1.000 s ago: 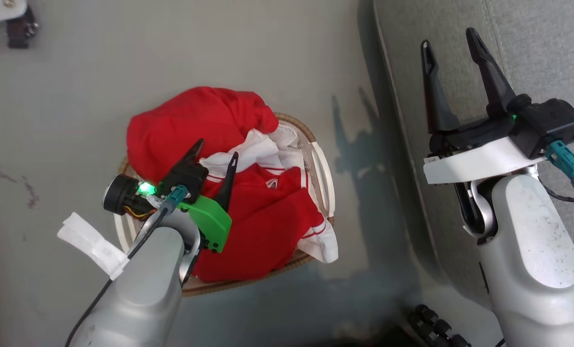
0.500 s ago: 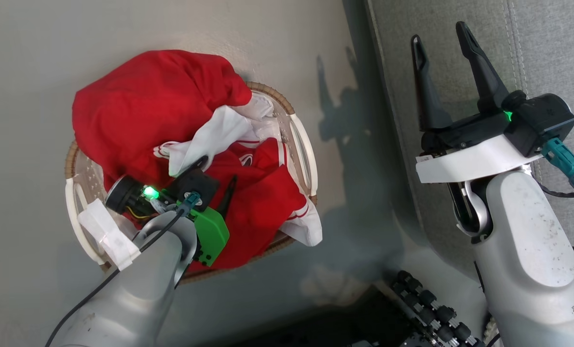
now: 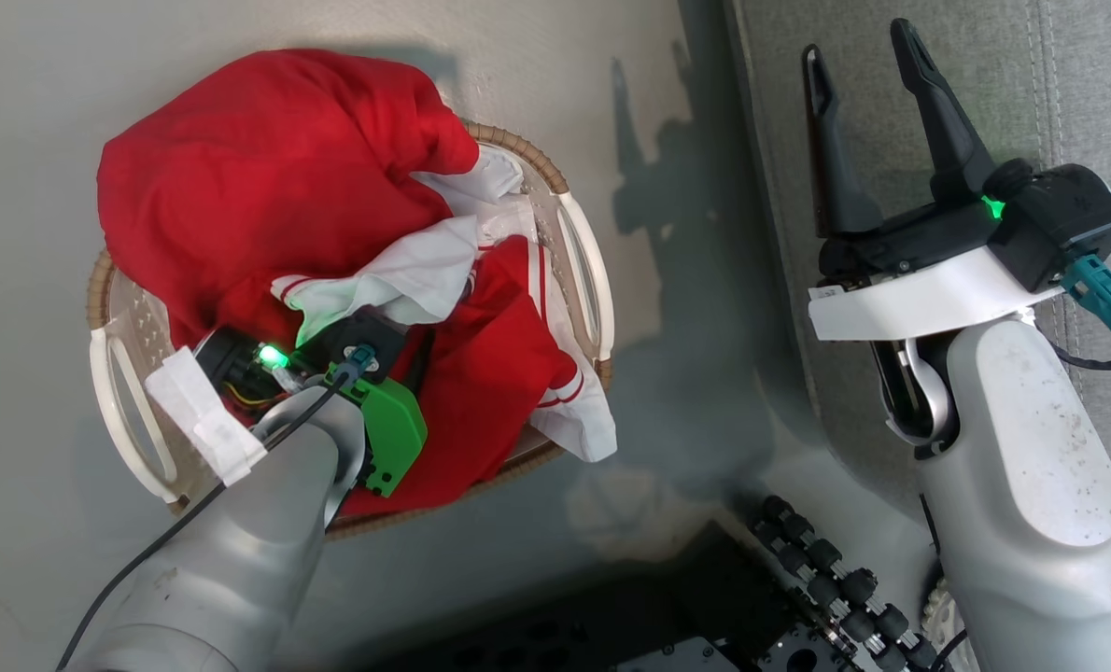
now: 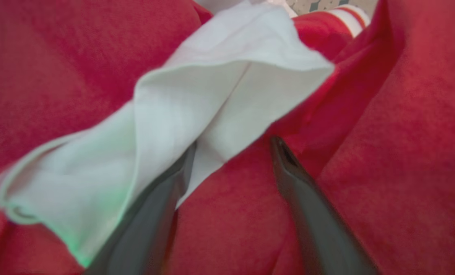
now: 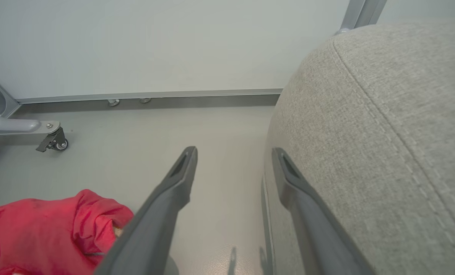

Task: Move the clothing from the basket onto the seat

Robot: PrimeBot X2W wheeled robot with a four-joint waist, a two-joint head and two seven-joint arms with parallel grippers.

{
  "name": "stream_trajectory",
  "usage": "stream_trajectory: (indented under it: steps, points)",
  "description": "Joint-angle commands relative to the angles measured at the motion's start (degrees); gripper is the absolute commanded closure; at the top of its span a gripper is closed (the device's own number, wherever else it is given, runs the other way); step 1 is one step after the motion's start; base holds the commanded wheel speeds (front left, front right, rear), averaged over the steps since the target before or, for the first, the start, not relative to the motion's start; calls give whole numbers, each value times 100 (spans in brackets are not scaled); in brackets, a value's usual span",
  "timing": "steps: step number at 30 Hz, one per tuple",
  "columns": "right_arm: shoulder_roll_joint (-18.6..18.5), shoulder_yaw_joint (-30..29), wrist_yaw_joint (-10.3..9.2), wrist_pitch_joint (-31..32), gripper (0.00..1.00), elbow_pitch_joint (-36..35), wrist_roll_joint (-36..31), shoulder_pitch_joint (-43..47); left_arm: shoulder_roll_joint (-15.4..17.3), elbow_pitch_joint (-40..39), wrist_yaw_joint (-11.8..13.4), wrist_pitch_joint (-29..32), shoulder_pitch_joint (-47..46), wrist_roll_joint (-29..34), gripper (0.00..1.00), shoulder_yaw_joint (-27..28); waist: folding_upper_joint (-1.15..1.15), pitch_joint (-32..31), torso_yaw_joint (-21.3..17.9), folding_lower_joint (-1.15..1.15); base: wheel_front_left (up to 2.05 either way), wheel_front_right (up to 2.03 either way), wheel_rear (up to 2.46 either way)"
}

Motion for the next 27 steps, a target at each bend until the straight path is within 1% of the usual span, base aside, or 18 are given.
stream_trajectory:
  steps: [1, 7, 8, 9, 14, 18, 24, 27]
  points:
    - [-16, -16, -4, -28, 0, -23, -7, -63, -6, 43, -12, 4, -111, -57, 0, -39, 0, 52, 10, 0, 0, 0, 0]
    - [-17, -23, -4, -28, 0, -18, -2, -74, -122, 349, -12, 4, -248, -196, 0, -256, 0, 108, 16, 0, 0, 0, 0]
    - [-17, -23, -4, -28, 0, -10, 0, -76, -131, 379, -12, 4, -268, -225, 56, -288, 0, 107, 19, 0, 0, 0, 0]
    - [-16, -15, -4, -28, 0, 3, 3, -82, -143, 413, -12, 4, -271, -263, 100, -331, 0, 100, 20, 0, 0, 0, 0]
    - [-17, -3, -4, -28, 0, 70, 5, -87, -206, 540, -12, 40, -183, -456, 100, -550, 0, -32, 26, 0, 0, 0, 0]
    - [-17, -5, -4, -28, 0, 128, -18, -75, -237, 550, -12, 28, -32, -725, 100, -630, 0, -273, 38, 0, 0, 0, 0]
    - [-17, -36, -4, -28, 0, 255, -79, 81, -282, 277, -12, -3, 269, -1120, 100, -690, 0, -879, 111, 0, 0, 0, 0]
    - [-18, -79, -4, -28, 0, 331, -134, 193, -295, -50, -12, -2, 452, -1278, 100, -579, 0, -1238, 207, 0, 0, 0, 0]
